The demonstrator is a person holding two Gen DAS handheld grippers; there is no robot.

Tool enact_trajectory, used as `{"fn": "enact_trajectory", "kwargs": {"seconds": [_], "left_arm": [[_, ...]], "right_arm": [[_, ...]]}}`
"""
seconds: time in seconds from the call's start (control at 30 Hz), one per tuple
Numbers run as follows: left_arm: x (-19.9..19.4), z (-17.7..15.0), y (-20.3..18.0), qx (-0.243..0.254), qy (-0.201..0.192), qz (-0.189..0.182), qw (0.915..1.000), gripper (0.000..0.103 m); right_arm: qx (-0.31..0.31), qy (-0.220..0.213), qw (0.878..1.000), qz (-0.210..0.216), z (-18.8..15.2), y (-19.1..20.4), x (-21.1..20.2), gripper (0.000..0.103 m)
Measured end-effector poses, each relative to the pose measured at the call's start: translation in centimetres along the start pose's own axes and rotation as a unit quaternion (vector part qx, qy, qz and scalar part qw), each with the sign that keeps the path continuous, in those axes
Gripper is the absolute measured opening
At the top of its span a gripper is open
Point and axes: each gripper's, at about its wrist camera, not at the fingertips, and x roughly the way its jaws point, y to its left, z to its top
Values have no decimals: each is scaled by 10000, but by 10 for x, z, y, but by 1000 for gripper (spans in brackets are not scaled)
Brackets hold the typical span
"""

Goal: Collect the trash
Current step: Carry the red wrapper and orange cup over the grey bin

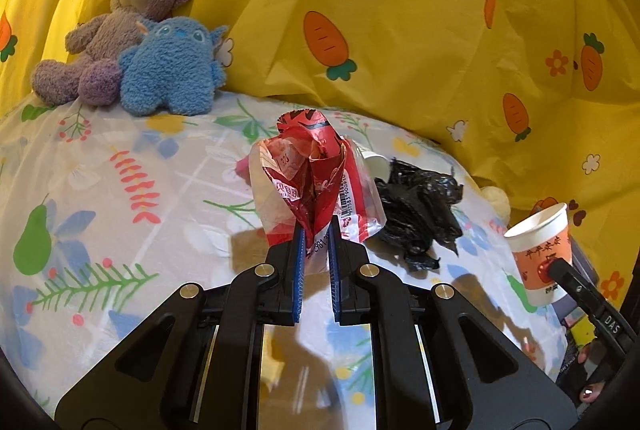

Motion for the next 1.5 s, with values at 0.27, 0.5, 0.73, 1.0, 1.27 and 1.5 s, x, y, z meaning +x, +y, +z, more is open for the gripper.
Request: {"fn": "enact_trajectory", "kwargs": {"seconds": [0.27, 0.5, 0.73, 1.0, 1.27, 1.5], "left_arm": [[4, -14, -56, 508, 96, -416, 9978, 10], [8, -21, -89, 774, 156, -660, 9947, 10], [13, -22, -109, 919, 187, -786, 9925, 10], [14, -20, -128, 1057, 152, -936, 9899, 10], [17, -17, -145, 1182, 143, -1056, 9872, 10], [18, -10, -163, 1312, 115, -1164, 9844, 10]], "right_arm": [[132, -53, 9998, -106, -4, -12, -11, 60], [235, -111, 9995, -196, -5, -24, -18, 60], [315, -176, 9990, -274, -5, -36, -28, 60], [394, -266, 9980, -413, -5, -50, -38, 60], [432, -388, 9969, -521, -1, -57, -46, 60], [495, -496, 9957, -611, 5, -66, -53, 60]]}}
